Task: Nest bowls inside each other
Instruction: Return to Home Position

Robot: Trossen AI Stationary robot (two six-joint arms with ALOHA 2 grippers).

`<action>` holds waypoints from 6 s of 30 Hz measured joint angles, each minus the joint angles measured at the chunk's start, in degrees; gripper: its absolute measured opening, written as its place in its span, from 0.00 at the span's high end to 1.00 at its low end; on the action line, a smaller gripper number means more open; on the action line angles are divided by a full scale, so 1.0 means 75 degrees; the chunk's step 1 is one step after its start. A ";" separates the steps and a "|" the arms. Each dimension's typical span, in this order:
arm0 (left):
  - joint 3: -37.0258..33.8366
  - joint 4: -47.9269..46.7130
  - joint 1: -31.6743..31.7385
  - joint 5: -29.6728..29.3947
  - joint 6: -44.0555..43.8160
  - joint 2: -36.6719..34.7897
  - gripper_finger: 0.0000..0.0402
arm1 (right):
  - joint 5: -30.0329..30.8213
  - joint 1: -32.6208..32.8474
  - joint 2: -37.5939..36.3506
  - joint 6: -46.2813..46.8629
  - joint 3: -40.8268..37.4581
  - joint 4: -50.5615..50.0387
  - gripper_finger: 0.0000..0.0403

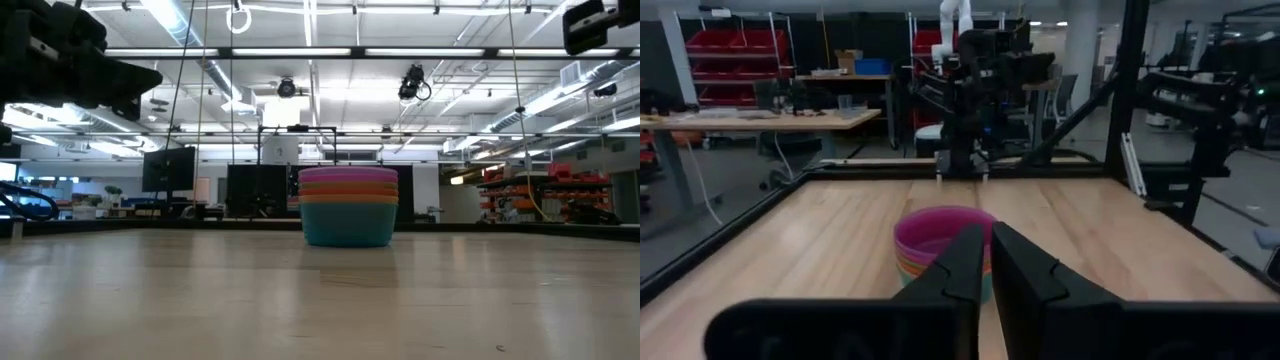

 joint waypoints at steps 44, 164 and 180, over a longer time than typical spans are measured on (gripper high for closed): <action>0.0006 -0.0329 0.0722 -0.0626 0.1232 0.1672 0.92 | 0.1529 -0.0006 0.0003 -0.0213 0.0006 -0.3343 0.78; -0.0006 -0.0040 0.2010 -0.0387 0.0918 0.1649 0.94 | 0.1526 -0.0007 0.0003 -0.0515 0.0006 -0.3328 0.78; -0.0006 -0.0038 0.2010 -0.0387 0.0918 0.1649 0.91 | 0.1524 -0.0008 0.0003 -0.0514 0.0006 -0.3328 0.78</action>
